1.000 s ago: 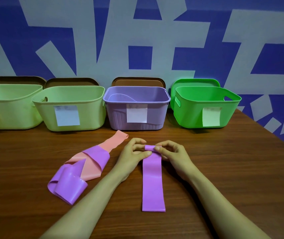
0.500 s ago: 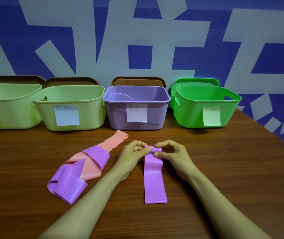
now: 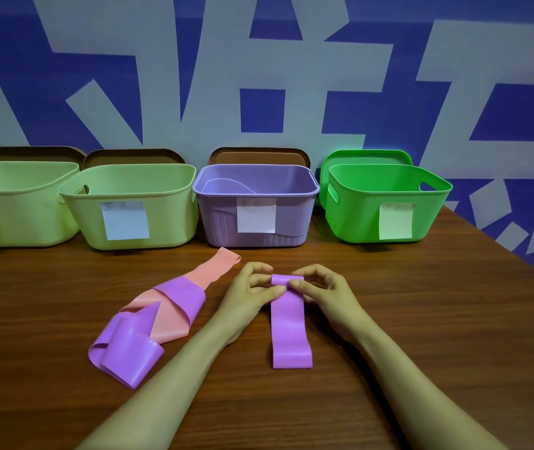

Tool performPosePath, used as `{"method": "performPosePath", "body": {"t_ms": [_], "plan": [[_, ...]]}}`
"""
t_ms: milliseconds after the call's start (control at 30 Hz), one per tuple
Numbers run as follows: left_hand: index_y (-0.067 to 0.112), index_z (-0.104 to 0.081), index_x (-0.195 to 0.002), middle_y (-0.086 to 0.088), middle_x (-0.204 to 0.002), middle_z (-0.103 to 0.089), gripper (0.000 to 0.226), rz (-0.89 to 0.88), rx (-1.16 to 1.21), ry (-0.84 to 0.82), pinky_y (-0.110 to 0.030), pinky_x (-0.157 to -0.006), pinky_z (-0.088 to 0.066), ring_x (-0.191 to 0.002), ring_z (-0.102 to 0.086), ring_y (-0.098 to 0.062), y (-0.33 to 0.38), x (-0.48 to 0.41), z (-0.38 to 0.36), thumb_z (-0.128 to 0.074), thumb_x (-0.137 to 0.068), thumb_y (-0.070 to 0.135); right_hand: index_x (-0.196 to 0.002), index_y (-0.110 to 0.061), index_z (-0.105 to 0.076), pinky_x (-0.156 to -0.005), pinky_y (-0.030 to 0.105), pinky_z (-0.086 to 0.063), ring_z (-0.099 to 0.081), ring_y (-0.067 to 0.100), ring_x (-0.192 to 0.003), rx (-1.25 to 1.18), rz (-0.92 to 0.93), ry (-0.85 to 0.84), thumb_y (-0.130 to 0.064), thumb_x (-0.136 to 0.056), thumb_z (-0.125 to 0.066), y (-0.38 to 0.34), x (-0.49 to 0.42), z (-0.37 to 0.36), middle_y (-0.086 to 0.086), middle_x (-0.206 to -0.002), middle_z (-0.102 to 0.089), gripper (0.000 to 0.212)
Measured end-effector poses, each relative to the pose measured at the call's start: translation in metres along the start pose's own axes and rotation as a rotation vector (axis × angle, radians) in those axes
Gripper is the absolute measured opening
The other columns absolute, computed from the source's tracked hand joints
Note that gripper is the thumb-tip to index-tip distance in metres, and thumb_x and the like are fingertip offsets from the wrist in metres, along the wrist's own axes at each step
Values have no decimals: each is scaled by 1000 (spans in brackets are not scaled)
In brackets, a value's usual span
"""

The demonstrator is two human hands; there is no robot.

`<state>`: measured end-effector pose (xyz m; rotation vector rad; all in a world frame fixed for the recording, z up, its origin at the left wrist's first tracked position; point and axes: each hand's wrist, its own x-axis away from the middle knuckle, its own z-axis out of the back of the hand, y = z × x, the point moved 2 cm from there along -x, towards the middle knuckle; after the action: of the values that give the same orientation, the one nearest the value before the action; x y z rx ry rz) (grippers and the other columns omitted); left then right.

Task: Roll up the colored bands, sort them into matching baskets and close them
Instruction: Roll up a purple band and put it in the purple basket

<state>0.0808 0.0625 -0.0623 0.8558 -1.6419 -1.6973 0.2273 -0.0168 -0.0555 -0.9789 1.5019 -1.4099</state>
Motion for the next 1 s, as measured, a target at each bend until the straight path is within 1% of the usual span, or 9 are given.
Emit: {"method": "performPosePath", "body": {"t_ms": [100, 233, 400, 500, 567, 633, 700, 833, 1000], "plan": [[12, -54, -113, -10, -104, -70, 35, 16, -58, -39, -34, -83, -56, -93, -70, -21, -1, -1, -3, -71, -83, 11, -96, -6, -66, -82, 32, -54, -66, 16, -88, -77, -19, 11, -5, -82, -70, 1, 0, 1, 13, -98, -70, 15], [11, -56, -110, -9, -103, -71, 36, 19, 7, -35, -35, -84, -55, -94, -69, -21, -1, -1, -3, -74, -80, 12, -96, -5, -65, -71, 22, -54, -68, 12, -85, -50, 20, -14, 3, -78, -71, -1, 2, 1, 9, -96, -71, 21], [13, -57, -108, -9, -102, -70, 24, 6, -20, -2, -34, -83, -54, -93, -69, -19, -1, -3, -3, -66, -87, 22, -90, -9, -67, -75, 29, -55, -67, 22, -92, -10, 52, -23, 6, -72, -76, 0, 1, -1, 14, -98, -71, 25], [13, -57, -107, -10, -103, -69, 22, -8, -4, -7, -27, -77, -53, -92, -68, -17, 0, -2, -1, -66, -87, 16, -98, -9, -65, -71, 23, -55, -66, 15, -89, -7, 29, -40, 4, -72, -77, -1, 2, -2, 9, -98, -69, 32], [15, -57, -104, -12, -104, -68, 19, -24, 33, -21, -28, -80, -52, -94, -67, -18, -1, -1, 0, -66, -87, 13, -109, -12, -63, -71, 17, -52, -64, 8, -89, 23, 10, -4, -8, -75, -78, -1, 0, -1, 6, -103, -66, 38], [16, -57, -102, -14, -106, -67, 20, -32, 34, -35, -33, -86, -52, -99, -66, -22, -1, -1, 1, -67, -85, 10, -109, -11, -63, -76, 20, -53, -63, 9, -93, 14, -25, 18, -20, -81, -73, 0, -1, 0, 8, -105, -65, 31], [16, -57, -100, -13, -107, -66, 22, -38, 31, -42, -34, -89, -51, -103, -65, -23, -1, -1, 2, -68, -84, 5, -102, -8, -67, -82, 29, -52, -64, 13, -93, 37, -37, -15, -26, -85, -68, 2, -3, 0, 11, -104, -68, 25], [18, -57, -101, -10, -108, -64, 29, -53, 39, -37, -28, -84, -52, -105, -65, -21, 0, 0, 2, -67, -82, -1, -99, -6, -68, -71, 24, -49, -61, 12, -81, 62, -23, -54, -18, -86, -68, 1, -2, -1, 9, -92, -69, 17], [16, -55, -109, -10, -114, -64, 33, 16, 22, -31, -28, -83, -54, -101, -67, -18, -2, -3, 2, -71, -82, 8, -100, -7, -67, -68, 22, -52, -64, 15, -81, -60, -26, -39, -10, -84, -69, 1, -1, 1, 12, -93, -69, 17]]}}
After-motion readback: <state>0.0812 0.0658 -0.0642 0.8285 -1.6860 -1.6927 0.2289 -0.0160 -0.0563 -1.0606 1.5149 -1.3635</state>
